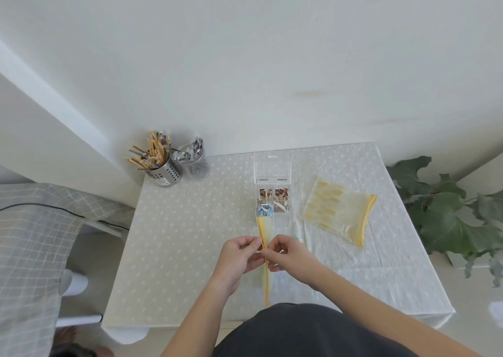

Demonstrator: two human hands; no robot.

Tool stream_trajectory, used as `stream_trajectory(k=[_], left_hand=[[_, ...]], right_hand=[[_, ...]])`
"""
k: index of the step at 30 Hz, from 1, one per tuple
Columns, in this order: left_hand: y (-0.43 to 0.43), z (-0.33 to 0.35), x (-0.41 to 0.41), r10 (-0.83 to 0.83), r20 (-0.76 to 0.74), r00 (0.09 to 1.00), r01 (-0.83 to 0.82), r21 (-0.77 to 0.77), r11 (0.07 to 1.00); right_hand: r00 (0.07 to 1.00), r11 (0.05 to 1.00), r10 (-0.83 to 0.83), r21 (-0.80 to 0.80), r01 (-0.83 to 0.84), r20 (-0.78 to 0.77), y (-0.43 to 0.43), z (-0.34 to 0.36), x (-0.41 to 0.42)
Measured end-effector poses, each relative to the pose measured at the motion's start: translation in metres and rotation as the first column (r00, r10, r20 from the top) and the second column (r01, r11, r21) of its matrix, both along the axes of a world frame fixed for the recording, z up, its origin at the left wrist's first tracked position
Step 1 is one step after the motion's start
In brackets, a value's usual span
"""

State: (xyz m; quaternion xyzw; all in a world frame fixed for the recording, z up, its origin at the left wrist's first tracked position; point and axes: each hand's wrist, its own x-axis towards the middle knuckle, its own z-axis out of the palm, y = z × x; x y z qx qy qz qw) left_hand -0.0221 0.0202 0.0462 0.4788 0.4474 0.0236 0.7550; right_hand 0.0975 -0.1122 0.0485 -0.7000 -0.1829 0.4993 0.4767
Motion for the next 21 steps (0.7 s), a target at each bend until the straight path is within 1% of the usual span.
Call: stream_trajectory(k=[3,9,11,13,16,18,21], left_hand=[[-0.0002,0.0005,0.0003,-0.013,-0.004,1.0,0.013,-0.006,1.0],[-0.0017,0.0035,0.0013,-0.045,-0.011,0.999,0.046,0.052,0.998],[-0.0008,0.003,0.0001,-0.06,-0.02,0.998,0.062,0.074,0.995],[-0.0015,0.0014,-0.0014,-0.073,-0.029,0.997,0.075,0.097,0.992],[-0.0045,0.0031,-0.0012,-0.081,-0.049,0.996,0.087,0.127,0.988],[-0.0039,0.0059,0.0006,-0.112,-0.085,0.99,0.125,0.155,0.98],[-0.0001,0.0063,0.0005,-0.223,-0.155,0.962,0.254,0.226,0.94]], right_hand=[[0.999,1.0,0.009,-0.021,-0.008,0.049,0.0001,-0.0001,0.001],[0.989,0.997,0.067,-0.055,-0.06,0.134,-0.0004,-0.0008,0.0006],[0.972,0.99,0.12,-0.101,-0.101,0.201,-0.0005,0.0005,0.001],[0.938,0.973,0.208,-0.154,-0.171,0.277,-0.0007,0.003,0.0028],[0.903,0.957,0.283,-0.164,-0.241,0.323,0.0005,0.0041,0.0039],[0.904,0.961,0.271,-0.149,-0.233,0.332,0.0016,0.005,0.003],[0.909,0.97,0.237,-0.136,-0.202,0.342,0.0016,0.0054,0.0017]])
